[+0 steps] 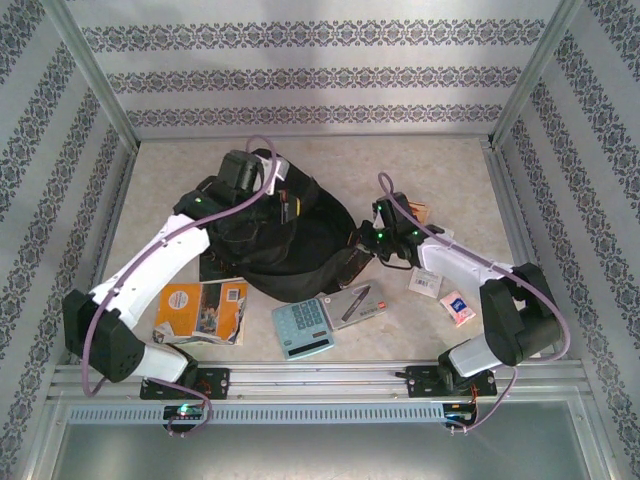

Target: Pack the student bag

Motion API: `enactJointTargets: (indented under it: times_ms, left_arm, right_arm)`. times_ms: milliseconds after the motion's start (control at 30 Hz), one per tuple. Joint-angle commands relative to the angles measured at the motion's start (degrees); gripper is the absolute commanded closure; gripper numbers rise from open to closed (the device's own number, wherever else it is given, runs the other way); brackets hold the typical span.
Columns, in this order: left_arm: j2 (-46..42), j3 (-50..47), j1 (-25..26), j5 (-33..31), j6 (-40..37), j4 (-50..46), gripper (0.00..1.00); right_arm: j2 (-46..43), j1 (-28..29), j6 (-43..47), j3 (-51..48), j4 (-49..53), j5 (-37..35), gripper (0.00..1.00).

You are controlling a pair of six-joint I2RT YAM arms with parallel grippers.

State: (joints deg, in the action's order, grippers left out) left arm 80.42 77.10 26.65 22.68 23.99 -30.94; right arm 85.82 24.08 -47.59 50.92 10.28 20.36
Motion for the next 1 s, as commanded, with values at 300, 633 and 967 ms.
enactJointTargets:
  times_ms: [300, 633, 967]
  left_arm:
    - [-3.51, 13.53, -6.41, -12.52, -2.83, -4.16, 1.00]
    - [-6.42, 22.22, -8.94, -21.40, -6.08, -10.56, 1.00]
    - [-12.83, 15.72, -8.98, -17.63, -2.53, -12.03, 1.00]
  right_arm:
    - [11.00, 1.15, 0.60, 21.77, 4.54, 3.66, 1.00]
    - [10.04, 8.17, -0.61, 27.96, 7.56, 3.60, 0.99]
    - [12.29, 10.10, 1.81, 32.00, 12.39, 3.47, 0.89]
